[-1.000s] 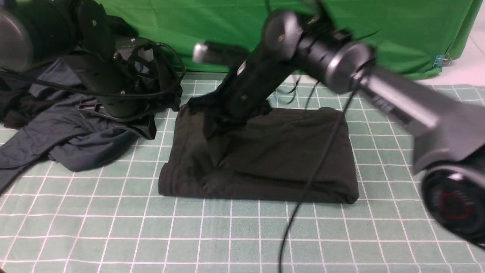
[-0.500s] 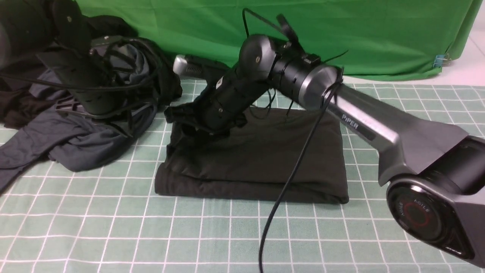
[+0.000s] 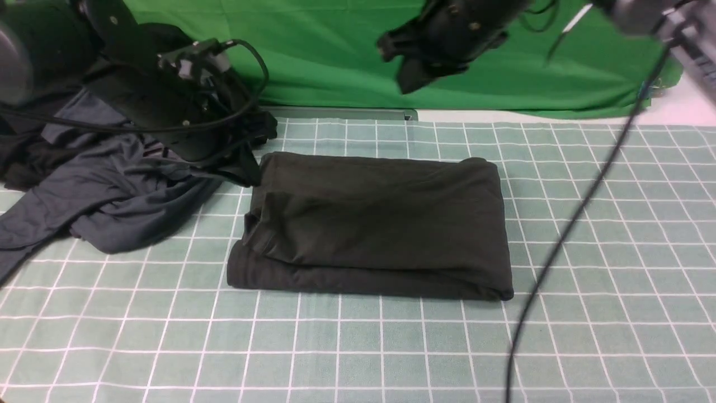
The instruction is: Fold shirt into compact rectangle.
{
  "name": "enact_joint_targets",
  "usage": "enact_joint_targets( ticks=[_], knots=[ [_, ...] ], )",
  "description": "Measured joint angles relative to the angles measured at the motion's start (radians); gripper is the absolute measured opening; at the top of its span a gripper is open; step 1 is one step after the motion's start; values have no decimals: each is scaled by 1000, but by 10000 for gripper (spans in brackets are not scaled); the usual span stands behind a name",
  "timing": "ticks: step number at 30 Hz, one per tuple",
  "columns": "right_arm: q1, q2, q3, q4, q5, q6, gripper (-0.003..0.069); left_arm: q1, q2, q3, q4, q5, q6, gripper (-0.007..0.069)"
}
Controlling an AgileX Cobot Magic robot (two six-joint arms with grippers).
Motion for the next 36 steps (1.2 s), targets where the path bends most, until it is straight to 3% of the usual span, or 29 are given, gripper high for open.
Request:
enact_joint_targets(
  ticks=[7,10,13,18,20,31,36],
  knots=[
    [-24,-175,279,-39,11,-46,6,-13,71,0,12,-36,-24,373],
    [-26,-195,318,-45,13,-47,6,-13,97,0,12,-38,-27,405],
    [-28,-197,328,-45,12,-47,6,-13,130,0,12,-33,-27,346],
    [-28,-197,333,-46,9,-47,10,-13,137,0,16,-17,-3,69],
    [-28,-197,333,-46,9,-47,10,-13,117,0,20,-7,1,24],
    [-28,-197,334,-46,9,-44,10,-13,7,0,128,4,-30,0],
    [-28,-197,334,-48,9,-41,15,-13,43,0,138,31,-31,26]
  ],
)
